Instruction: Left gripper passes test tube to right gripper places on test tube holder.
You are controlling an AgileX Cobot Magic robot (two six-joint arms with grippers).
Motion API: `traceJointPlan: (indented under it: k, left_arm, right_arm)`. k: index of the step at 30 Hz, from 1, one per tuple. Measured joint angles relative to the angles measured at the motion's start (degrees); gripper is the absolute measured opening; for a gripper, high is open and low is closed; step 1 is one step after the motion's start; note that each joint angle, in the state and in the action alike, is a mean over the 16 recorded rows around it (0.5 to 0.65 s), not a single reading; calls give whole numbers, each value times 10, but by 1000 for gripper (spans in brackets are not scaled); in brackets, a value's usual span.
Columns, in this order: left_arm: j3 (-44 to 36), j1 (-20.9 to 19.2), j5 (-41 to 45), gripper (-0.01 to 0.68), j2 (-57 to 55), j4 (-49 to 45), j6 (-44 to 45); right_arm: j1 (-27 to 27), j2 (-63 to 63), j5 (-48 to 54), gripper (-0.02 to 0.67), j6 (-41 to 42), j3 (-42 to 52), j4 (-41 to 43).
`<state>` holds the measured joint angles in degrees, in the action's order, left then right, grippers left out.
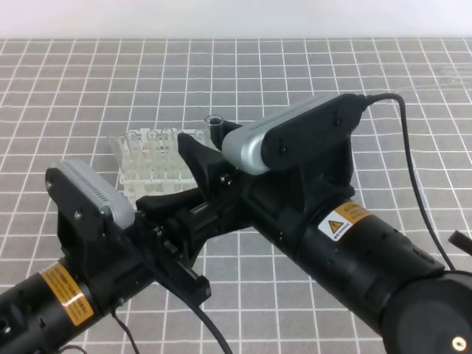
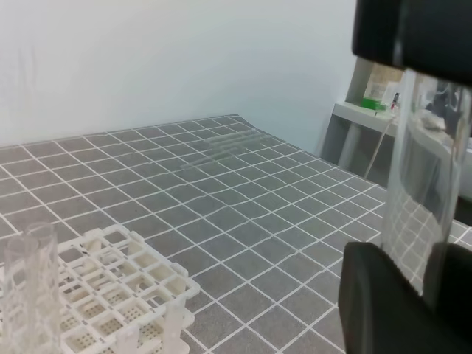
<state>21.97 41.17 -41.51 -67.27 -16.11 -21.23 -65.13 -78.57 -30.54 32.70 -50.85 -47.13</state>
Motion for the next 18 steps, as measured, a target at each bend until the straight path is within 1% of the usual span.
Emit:
traceJointPlan:
  k: [5,12,15,18]
  left_arm:
    - [0,0,-1,46,0,0,-4]
    - [0,0,-7,73,0,0,-6]
    - [0,0,-14,122,0,0,-6]
    - [0,0,-22,203,0,0,-6]
  right_arm:
    - [1,0,-1,196,-4,0,9]
    - [1,0,-4,126,-3,0,17]
    - [1,0,-3,107,-3,0,17]
    - [1,0,-1,103,-3,0,18]
